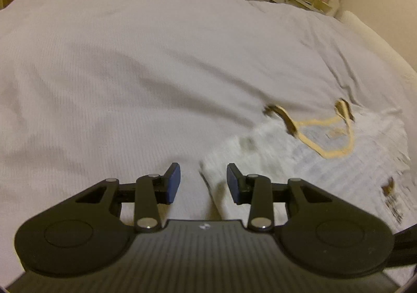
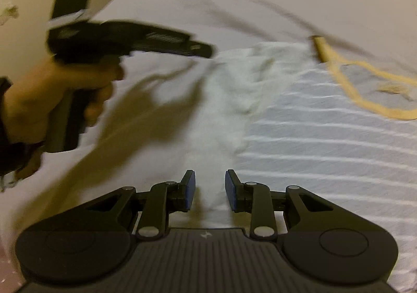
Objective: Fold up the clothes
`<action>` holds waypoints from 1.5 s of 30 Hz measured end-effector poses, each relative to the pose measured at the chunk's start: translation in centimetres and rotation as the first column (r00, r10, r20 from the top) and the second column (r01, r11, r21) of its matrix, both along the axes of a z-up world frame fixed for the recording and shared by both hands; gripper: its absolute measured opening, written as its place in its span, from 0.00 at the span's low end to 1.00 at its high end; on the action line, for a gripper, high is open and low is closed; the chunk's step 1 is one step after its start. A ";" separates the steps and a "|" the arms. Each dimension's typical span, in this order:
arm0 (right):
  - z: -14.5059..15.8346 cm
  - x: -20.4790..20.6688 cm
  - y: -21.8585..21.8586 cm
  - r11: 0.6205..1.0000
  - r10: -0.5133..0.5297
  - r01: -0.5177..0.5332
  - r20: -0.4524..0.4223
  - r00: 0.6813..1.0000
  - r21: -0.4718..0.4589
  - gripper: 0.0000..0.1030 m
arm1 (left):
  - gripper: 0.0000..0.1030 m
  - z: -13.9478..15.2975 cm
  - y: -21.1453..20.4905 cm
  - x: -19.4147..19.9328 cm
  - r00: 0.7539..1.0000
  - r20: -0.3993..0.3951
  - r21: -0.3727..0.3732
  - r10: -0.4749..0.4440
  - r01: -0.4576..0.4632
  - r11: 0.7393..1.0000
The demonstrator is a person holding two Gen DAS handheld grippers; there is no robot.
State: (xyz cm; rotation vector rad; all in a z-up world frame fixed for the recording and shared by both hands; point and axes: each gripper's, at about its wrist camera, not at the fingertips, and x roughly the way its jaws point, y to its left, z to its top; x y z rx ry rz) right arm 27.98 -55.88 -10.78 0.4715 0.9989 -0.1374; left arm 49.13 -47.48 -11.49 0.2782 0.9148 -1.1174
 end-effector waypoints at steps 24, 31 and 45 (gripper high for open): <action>5.3 -19.8 -3.8 0.914 -0.362 0.345 -0.046 0.931 -0.212 0.33 | 0.45 7.6 5.5 -22.7 0.970 0.070 0.078 -0.232 0.227 0.971; 9.6 -28.0 -9.1 0.843 -0.477 0.441 -0.049 0.878 -0.308 0.38 | 0.45 8.8 0.3 -30.5 0.919 0.143 0.039 -0.368 0.367 0.930; 10.9 -36.1 -29.3 0.923 -0.239 0.230 0.009 0.971 -0.309 0.38 | 0.45 4.5 -18.5 -50.4 0.837 0.352 0.139 -0.419 0.396 0.908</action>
